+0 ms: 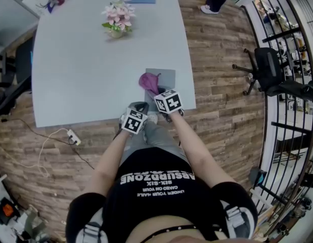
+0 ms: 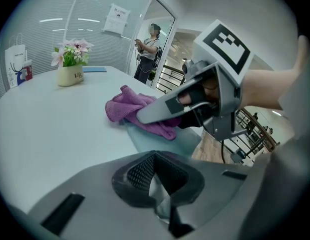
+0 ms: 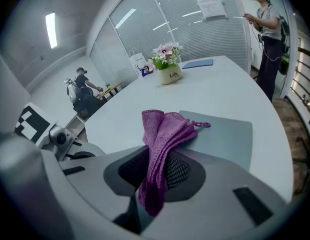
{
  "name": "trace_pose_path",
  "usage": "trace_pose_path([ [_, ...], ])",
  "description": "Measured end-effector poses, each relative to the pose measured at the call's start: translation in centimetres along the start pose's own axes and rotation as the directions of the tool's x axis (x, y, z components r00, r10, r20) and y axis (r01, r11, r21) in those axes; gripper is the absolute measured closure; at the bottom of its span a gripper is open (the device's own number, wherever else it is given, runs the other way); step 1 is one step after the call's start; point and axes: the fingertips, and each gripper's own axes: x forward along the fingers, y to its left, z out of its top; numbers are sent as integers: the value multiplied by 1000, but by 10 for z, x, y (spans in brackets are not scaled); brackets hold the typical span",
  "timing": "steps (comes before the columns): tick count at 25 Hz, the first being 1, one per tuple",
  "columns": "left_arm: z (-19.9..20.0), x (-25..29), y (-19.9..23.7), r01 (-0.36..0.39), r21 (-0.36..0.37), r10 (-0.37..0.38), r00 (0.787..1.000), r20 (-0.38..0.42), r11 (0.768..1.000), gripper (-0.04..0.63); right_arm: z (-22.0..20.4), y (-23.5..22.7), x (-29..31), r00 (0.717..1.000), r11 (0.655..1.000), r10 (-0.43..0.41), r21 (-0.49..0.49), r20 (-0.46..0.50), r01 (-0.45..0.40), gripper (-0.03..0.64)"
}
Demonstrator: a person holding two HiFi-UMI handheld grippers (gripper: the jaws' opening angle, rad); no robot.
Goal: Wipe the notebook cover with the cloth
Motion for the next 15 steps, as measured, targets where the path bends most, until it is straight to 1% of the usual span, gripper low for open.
trace_pose_path([
  [3, -5, -3, -5, -3, 9, 3, 1000, -9, 1000, 581, 0, -2, -2, 1000, 1000, 4, 24, 24, -4, 532],
  [7, -10, -6, -4, -12, 10, 12, 1000, -14, 1000, 581, 0, 2, 0, 1000, 1000, -5, -11, 30, 5, 532],
  [11, -13, -6, -2, -14, 9, 15, 1000, -22, 1000, 581, -4, 13, 0, 999, 999, 35, -28, 38, -34, 532],
  [15, -16, -7, 0, -13, -2, 13, 1000, -25, 1000, 581, -11, 20, -3, 997, 999, 52, 0, 50, -53, 532],
])
